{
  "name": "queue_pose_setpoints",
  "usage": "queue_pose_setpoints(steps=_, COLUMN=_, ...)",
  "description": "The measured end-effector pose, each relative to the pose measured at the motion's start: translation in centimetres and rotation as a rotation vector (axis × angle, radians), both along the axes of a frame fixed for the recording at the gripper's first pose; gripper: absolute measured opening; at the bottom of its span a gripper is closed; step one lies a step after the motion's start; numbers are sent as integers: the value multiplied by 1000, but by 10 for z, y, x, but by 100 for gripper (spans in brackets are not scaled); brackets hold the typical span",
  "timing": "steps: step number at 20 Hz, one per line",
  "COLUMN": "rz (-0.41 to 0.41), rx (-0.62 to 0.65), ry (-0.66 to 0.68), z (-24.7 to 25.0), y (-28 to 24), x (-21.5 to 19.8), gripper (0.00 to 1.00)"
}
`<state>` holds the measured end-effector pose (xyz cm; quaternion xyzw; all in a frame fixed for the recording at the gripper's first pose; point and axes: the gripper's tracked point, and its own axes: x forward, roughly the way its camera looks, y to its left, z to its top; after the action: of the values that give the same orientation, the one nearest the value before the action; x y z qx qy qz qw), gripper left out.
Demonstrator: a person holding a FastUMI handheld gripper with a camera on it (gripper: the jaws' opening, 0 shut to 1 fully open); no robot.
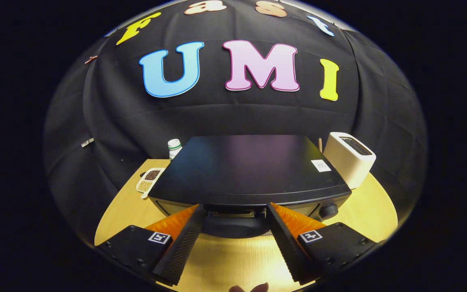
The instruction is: Open the toaster oven, put the food inside, and close the toaster oven door.
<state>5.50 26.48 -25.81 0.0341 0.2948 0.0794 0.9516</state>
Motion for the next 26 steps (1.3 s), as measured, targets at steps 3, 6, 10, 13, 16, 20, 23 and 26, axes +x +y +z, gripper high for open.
queue_pose_setpoints(steps=3, rz=-27, rx=-24, ry=-18, z=-1, y=1, x=6, gripper=99)
queue_pose_setpoints(steps=6, rz=-42, rx=-33, ry=-1, z=-1, y=2, x=2, gripper=99)
queue_pose_setpoints(steps=10, rz=-25, rx=-32, ry=22, z=-6, y=2, x=-19, gripper=99)
queue_pose_setpoints(steps=13, rz=-26, rx=-33, ry=11, z=-9, y=0, x=-38, gripper=99)
queue_pose_setpoints(steps=16, rz=-22, rx=-32, ry=25, z=-14, y=0, x=-57, gripper=99)
queue_pose_setpoints(steps=20, rz=-11, rx=-34, ry=37, z=-22, y=-1, x=-75, gripper=99)
queue_pose_setpoints(steps=23, rz=-12, rx=-32, ry=63, z=-29, y=-2, x=-86, gripper=99)
queue_pose_setpoints(steps=26, rz=3, rx=-46, ry=85, z=-36, y=-1, x=-98, gripper=99)
